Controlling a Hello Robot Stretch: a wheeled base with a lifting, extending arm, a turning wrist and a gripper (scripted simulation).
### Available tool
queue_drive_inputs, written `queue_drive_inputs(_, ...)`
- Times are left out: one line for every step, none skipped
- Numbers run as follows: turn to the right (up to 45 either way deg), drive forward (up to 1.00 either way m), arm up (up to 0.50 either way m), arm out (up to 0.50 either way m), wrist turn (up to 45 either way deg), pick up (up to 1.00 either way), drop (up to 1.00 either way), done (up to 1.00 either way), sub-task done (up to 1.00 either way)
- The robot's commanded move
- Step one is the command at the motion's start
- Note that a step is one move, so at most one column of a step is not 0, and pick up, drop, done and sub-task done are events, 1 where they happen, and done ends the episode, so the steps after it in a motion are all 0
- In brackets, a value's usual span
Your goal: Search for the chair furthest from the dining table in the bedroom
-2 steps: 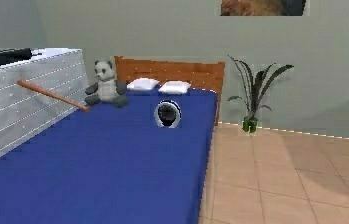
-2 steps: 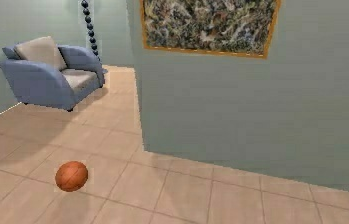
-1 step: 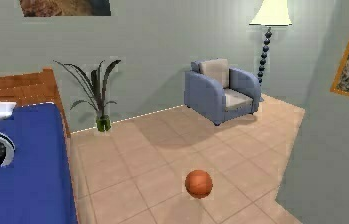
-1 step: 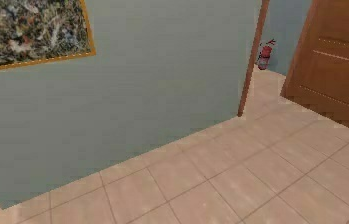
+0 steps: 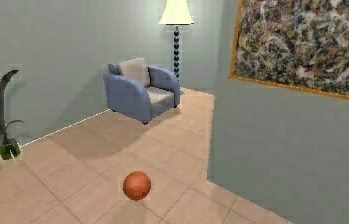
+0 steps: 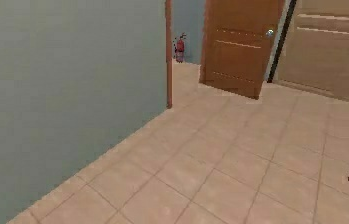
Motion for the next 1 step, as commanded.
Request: queue_drive_inputs(0.0, 0.35, 0.0, 0.0, 0.0, 0.0, 0.0, 0.0, 0.0)
